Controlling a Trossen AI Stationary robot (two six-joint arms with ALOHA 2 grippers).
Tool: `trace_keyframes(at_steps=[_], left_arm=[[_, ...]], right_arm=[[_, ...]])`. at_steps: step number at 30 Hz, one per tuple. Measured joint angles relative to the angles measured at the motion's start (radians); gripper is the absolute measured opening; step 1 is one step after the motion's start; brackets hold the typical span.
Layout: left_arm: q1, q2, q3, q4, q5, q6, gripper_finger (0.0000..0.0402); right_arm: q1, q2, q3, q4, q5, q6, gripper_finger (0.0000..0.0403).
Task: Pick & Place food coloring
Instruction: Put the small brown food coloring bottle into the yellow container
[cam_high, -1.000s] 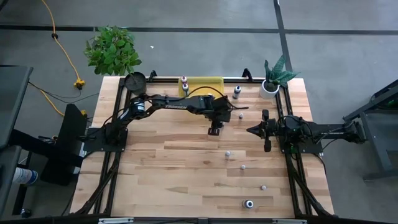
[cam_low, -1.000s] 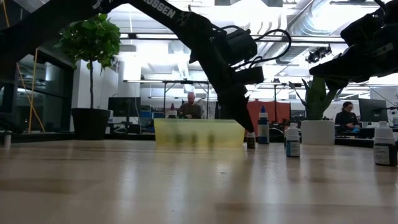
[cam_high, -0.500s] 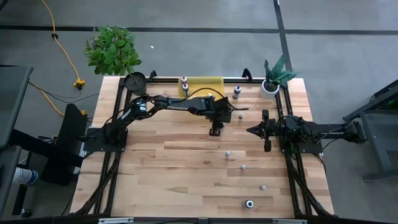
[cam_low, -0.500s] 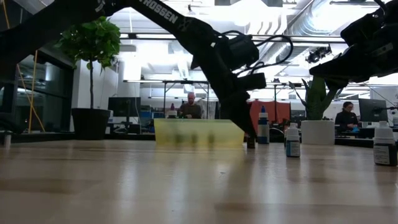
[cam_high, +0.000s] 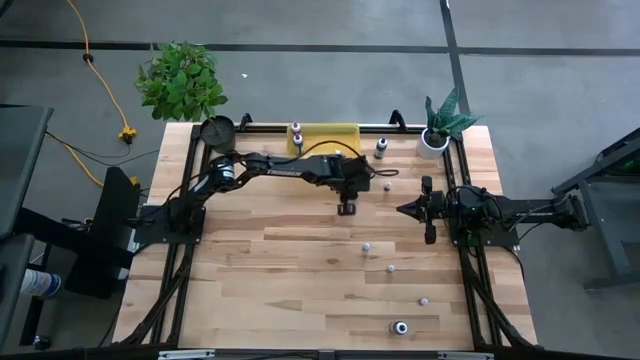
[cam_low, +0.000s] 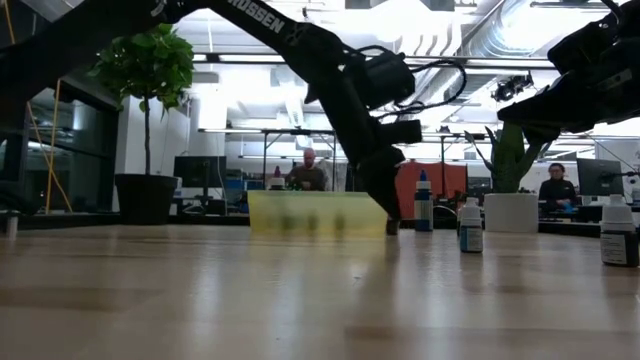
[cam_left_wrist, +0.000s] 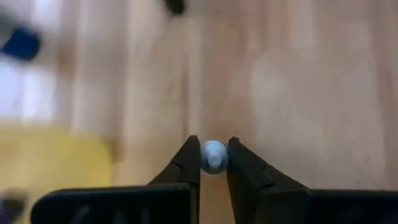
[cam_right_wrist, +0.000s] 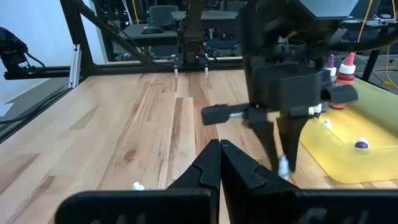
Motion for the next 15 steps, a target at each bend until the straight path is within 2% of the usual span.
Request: trace_keyframes(at_steps=[15], left_arm=[[0.086, -0.171, 0.001, -0.124, -0.170, -0.419, 0.0032]], right_arm=[[0.000, 0.000, 0.000, 0.000, 0.000, 0.000, 0.0000]])
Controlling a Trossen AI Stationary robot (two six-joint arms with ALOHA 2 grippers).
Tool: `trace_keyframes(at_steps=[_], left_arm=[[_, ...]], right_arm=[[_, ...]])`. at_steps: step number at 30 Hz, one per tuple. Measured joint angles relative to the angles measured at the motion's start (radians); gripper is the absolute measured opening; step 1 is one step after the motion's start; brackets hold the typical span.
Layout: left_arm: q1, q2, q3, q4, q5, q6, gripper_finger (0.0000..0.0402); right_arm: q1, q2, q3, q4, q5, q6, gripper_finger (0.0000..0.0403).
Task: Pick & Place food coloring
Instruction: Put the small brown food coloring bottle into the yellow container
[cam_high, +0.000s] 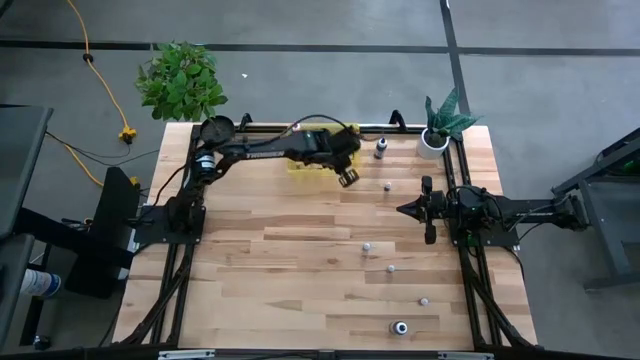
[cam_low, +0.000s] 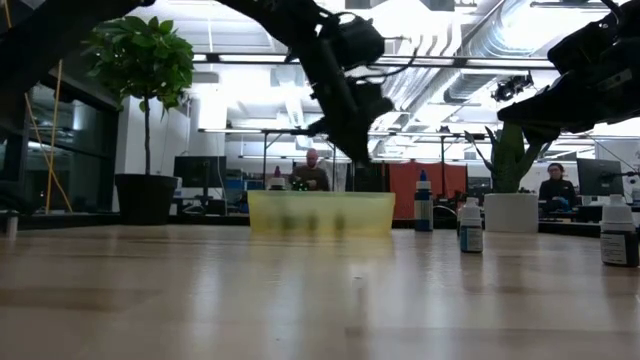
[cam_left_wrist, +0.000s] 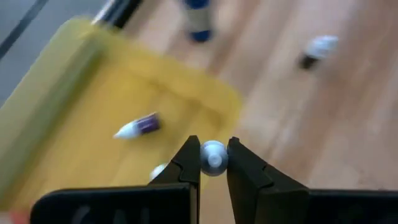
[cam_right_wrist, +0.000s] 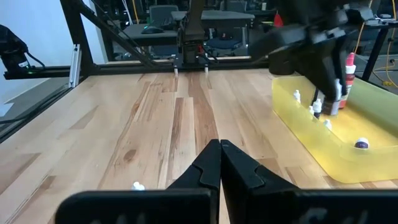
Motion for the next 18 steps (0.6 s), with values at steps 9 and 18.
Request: trace_keyframes(at_steps=[9, 18], left_arm=[[0.090, 0.002, -0.001, -0.061, -0.083, -0.265, 0.0032], [0.154, 0.003, -0.001, -0.186, -0.218, -0.481, 0.0032]], right_arm=[[0.000, 0.000, 0.000, 0.000, 0.000, 0.000, 0.0000], [0.000, 0.000, 0.000, 0.000, 0.000, 0.000, 0.0000]])
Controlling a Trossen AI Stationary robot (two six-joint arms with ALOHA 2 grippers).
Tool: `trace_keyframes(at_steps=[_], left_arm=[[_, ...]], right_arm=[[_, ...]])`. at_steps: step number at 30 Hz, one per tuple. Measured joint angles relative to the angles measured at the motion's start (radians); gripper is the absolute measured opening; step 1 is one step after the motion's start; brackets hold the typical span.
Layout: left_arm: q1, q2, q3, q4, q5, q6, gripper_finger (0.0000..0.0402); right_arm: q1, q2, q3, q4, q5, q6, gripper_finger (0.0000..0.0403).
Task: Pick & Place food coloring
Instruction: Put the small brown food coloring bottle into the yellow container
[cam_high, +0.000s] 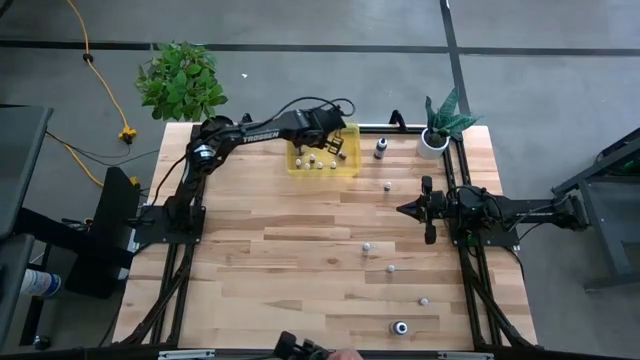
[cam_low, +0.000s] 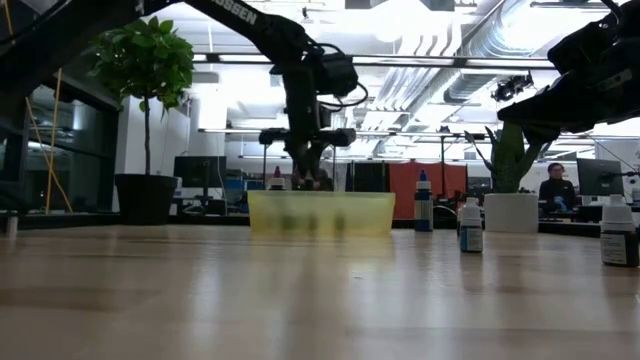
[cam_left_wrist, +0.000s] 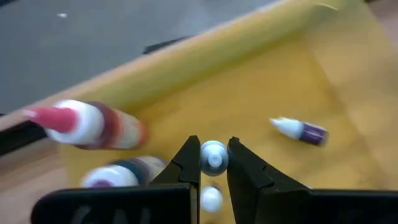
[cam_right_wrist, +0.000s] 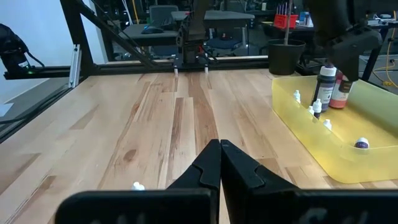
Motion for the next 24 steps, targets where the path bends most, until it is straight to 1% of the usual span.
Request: trace_keyframes(at_steps=[6, 8, 11, 13, 15, 24], left_arm=[[0.014, 0.003, -0.001, 0.004, -0.009, 0.006, 0.0032], [0.014, 0.015, -0.022, 0.042, -0.012, 0.013, 0.0032], [0.021, 0.020, -0.084, 0.076, 0.030, 0.018, 0.0032], [0.022, 0.019, -0.120, 0.133, 0.037, 0.031, 0.0032], [0.021, 0.019, -0.145, 0.146, 0.045, 0.036, 0.0032], [0.020, 0.019, -0.165, 0.217, 0.108, 0.140, 0.0032]], right_arm=[[0.000, 0.000, 0.000, 0.000, 0.000, 0.000, 0.0000], [0.000, 0.000, 0.000, 0.000, 0.000, 0.000, 0.0000], [0.000, 0.000, 0.000, 0.000, 0.000, 0.000, 0.0000], [0.000, 0.000, 0.000, 0.000, 0.000, 0.000, 0.0000], [0.000, 0.000, 0.000, 0.000, 0.000, 0.000, 0.0000], [0.000, 0.000, 0.000, 0.000, 0.000, 0.000, 0.0000]])
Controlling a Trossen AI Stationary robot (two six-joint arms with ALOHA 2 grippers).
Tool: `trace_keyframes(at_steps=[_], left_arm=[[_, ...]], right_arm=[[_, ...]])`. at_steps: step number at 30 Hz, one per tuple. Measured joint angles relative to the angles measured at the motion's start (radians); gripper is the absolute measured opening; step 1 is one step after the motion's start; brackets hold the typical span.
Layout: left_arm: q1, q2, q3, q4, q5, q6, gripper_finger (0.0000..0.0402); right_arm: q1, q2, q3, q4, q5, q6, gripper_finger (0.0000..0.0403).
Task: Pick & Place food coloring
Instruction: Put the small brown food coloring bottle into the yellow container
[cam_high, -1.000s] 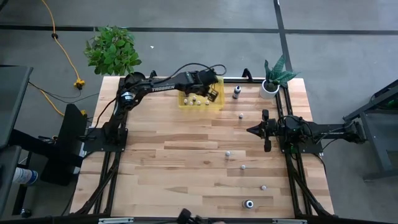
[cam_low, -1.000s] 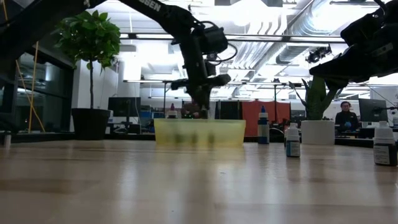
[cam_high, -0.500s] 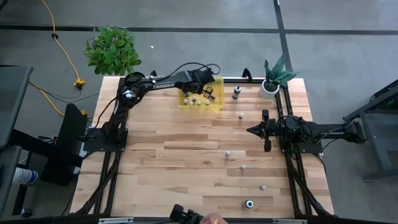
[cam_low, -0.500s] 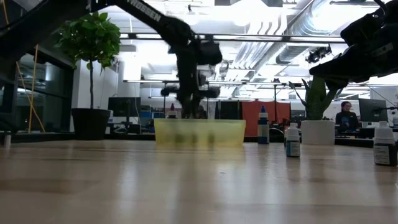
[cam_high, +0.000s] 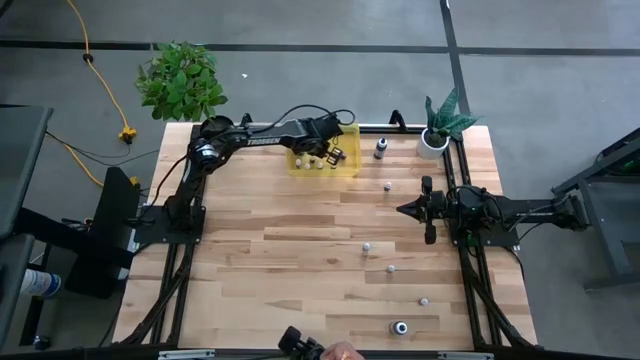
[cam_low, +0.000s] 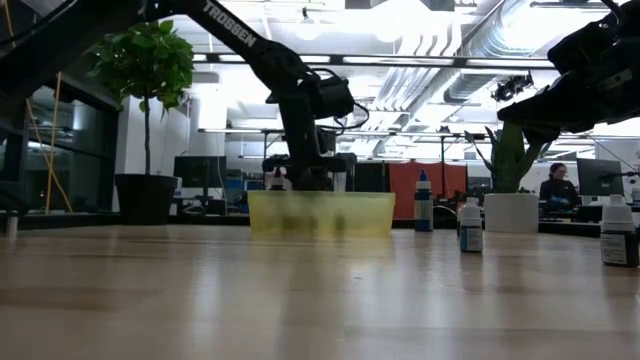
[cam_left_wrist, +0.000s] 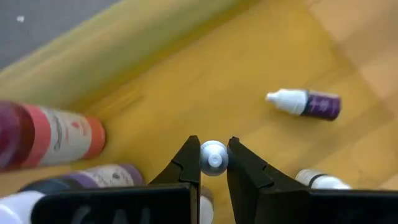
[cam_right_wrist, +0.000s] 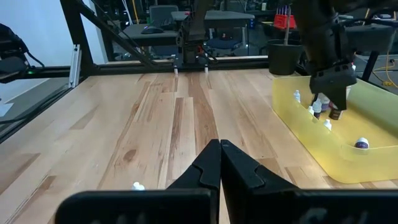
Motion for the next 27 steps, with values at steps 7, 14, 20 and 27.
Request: trace_keyframes(at_steps=[7, 14, 20, 27], left_arm=[[0.000, 0.033, 0.001, 0.024, 0.066, 0.073, 0.0032], [0.000, 0.034, 0.001, 0.028, 0.066, 0.070, 0.0045], [0.000, 0.034, 0.001, 0.023, 0.074, 0.069, 0.0085], [0.000, 0.034, 0.001, 0.020, 0.074, 0.068, 0.0102]], right_arm=[[0.000, 0.000, 0.000, 0.000, 0.000, 0.000, 0.0000], [0.000, 0.000, 0.000, 0.000, 0.000, 0.000, 0.0000], [0.000, 0.000, 0.000, 0.000, 0.000, 0.000, 0.0000], [0.000, 0.000, 0.000, 0.000, 0.000, 0.000, 0.0000]])
